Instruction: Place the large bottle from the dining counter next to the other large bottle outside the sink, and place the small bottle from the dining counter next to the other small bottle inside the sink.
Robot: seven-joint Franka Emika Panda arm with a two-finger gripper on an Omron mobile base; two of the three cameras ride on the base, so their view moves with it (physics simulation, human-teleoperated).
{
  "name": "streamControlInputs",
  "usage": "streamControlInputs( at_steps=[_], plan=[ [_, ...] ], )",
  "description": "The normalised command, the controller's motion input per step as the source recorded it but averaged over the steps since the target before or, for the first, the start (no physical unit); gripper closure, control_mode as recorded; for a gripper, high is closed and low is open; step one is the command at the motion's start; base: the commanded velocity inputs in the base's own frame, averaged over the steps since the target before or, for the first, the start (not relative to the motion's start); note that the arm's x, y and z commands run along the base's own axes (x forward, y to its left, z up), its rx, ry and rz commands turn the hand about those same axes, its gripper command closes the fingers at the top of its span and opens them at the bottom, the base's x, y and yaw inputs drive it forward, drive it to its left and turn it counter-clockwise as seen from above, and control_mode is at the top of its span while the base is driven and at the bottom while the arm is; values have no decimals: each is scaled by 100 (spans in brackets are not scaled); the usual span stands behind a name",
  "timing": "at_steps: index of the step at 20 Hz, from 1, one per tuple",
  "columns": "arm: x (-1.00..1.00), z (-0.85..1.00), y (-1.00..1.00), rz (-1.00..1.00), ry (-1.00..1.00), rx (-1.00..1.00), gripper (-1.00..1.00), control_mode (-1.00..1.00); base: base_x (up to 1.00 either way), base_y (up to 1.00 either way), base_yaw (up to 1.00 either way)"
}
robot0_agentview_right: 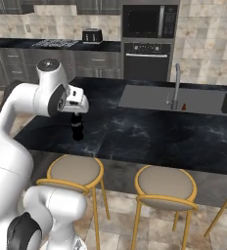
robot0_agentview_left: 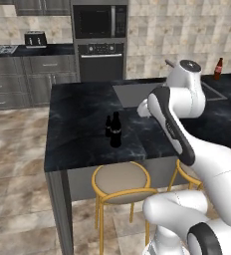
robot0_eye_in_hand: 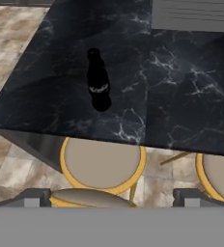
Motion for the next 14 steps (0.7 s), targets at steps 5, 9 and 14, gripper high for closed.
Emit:
streamControlInputs(
  at_steps=[5,9,14],
  plan=[
    [-1,-11,15,7,-13,0,-100,-100,0,0,0],
    [0,-11,18,5,-6,0,-100,-100,0,0,0],
    [0,-16,25,3,0,0,-100,-100,0,0,0]
  ],
)
